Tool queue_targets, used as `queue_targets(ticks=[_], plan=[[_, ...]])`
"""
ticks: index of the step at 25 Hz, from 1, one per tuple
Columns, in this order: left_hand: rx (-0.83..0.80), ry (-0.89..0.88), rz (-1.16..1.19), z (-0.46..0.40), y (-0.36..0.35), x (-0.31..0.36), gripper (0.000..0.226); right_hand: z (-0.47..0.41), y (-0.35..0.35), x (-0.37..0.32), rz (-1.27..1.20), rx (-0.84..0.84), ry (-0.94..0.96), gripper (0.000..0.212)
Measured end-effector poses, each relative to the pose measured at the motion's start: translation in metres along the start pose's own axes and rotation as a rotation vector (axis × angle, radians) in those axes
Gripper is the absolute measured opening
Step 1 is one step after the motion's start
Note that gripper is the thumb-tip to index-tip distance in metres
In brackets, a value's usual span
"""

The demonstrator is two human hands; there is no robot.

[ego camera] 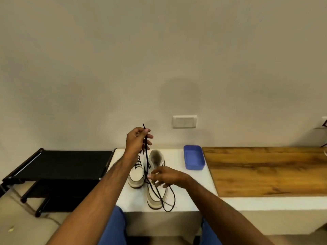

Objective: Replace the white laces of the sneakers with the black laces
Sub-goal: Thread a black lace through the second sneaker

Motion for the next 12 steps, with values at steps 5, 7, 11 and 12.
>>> queue_targets(ticks=[5, 7, 11, 12], plan=[[-0.049, 0.032, -0.390, -0.007, 0.024, -0.081, 0.010, -0.039, -0.010, 0.079, 0.156, 0.204, -0.041, 0.023], [-0.171, 0.080, -0.681, -0.003, 0.036, -0.128, 0.009, -0.048, -0.004, 0.098, 0.115, 0.286, -0.049, 0.016], [-0.335, 0.175, -0.922, 0.014, 0.053, -0.205, 0.015, -0.060, -0.021, 0.116, 0.143, 0.345, -0.021, 0.029], [-0.345, 0.165, -0.939, 0.018, 0.053, -0.214, 0.017, -0.059, -0.026, 0.115, 0.207, 0.359, -0.007, 0.033]])
Point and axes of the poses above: each hand's wrist, its own z-axis away from the middle knuckle, its own y-axis out of the back of the hand, x = y × z, the point moved 8 cm from there along -z, towards the middle knuckle, and after that the axes turned 2 degrees about z, right-handed, at the moved point
